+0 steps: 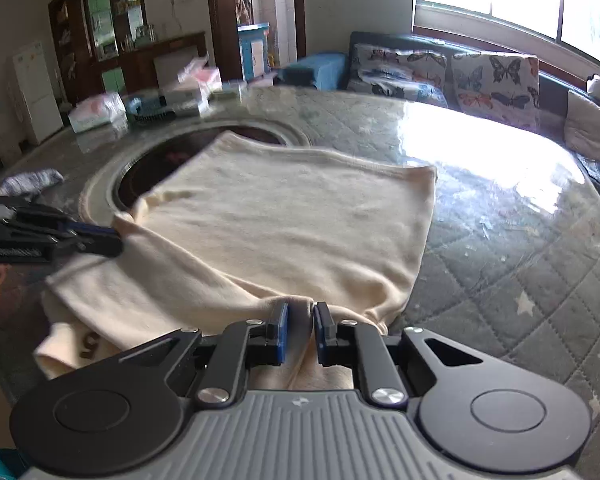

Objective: Fold clothes

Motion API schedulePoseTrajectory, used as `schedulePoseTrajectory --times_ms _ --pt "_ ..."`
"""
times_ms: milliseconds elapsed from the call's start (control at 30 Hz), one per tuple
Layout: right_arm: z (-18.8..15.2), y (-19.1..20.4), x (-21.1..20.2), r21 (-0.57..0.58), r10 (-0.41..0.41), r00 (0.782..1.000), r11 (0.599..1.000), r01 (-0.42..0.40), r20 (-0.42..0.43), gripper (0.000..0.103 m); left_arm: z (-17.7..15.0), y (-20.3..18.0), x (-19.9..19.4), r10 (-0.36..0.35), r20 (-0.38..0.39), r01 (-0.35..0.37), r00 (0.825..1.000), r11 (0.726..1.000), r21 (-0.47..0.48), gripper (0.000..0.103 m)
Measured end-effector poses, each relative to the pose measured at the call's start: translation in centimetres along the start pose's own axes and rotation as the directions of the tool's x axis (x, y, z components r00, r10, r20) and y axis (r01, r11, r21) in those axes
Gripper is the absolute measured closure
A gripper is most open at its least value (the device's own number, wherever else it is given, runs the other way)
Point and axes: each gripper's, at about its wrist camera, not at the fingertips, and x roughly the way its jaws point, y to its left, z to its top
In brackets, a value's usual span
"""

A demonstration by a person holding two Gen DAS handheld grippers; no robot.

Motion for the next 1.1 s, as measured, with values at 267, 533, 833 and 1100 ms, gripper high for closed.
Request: schedulePoseTrajectory --times_ms 267,533,833,1100 --pt "-0.1 0.7 -2.1 -0.069 -0.025 0.998 0.997 0.029 0.051 0.088 -0.4 -1.3 -2.4 0.013 0.001 -0.013 1.000 0.989 0.150 0.089" --pt "-1.3 1.9 -1.3 -0.112 0.000 1.000 0.994 0.002 0.013 0.087 -1.6 -2.7 -4.2 -0.002 0.011 0.000 1.000 0.973 0.231 0.074" --pt "0.8 3.4 0.9 -0.114 0.081 0.997 0.990 -0.079 0.018 0.086 -1.7 -3.8 -2.8 -0.026 -0.006 0.027 1.000 0.971 0.236 0.074" --pt "0.9 3.8 -1.1 -0.165 0.083 0.996 0.983 -0.077 0.030 0.083 -2.6 -3.7 -3.6 -0.036 -0.031 0.043 0.999 0.956 0.291 0.067"
